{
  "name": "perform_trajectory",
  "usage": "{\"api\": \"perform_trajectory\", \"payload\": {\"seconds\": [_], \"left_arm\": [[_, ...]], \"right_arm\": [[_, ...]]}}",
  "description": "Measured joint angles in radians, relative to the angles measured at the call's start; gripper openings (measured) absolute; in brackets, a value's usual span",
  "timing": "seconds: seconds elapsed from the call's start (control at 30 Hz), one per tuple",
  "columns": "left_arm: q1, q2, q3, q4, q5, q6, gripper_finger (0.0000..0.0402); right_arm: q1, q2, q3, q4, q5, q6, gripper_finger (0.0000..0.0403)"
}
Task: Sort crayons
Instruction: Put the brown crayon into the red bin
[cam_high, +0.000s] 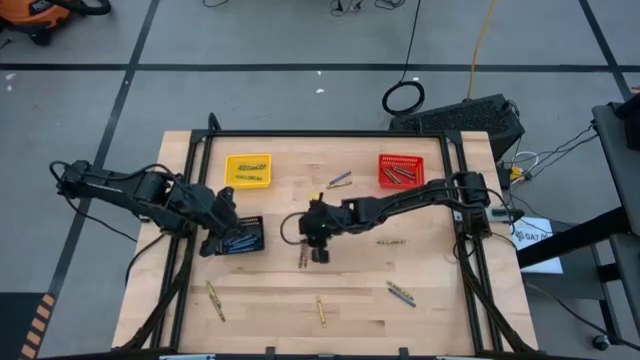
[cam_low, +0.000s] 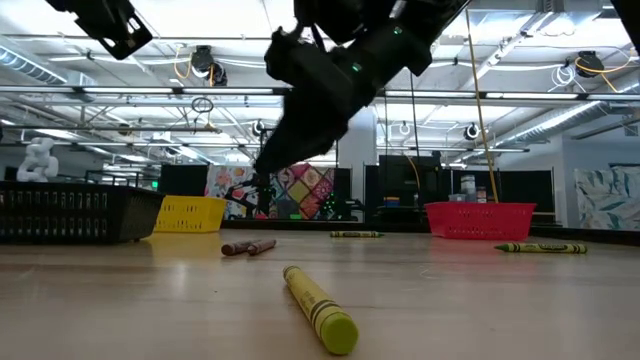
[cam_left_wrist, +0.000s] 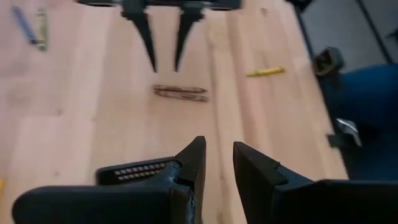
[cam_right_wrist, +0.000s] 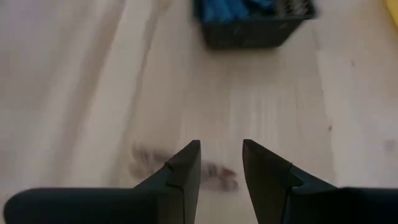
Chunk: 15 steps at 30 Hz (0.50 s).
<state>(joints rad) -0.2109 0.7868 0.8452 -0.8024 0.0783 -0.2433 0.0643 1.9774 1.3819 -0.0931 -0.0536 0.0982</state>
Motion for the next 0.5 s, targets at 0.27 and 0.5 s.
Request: {"api": "perform_trajectory", "payload": {"seconds": [0.27,0.5], "left_arm": [[0.0,0.0,0.0,0.0,-0.098,-0.039,0.0085],[0.0,0.0,0.0,-0.003,-0.098,-0.03,0.0085]], "right_arm": [[0.033,0.0,0.0,0.063,0.0,0.47,0.0107],[0.075,0.0,0.0,0.014,0.159,0.711,0.0107]]}}
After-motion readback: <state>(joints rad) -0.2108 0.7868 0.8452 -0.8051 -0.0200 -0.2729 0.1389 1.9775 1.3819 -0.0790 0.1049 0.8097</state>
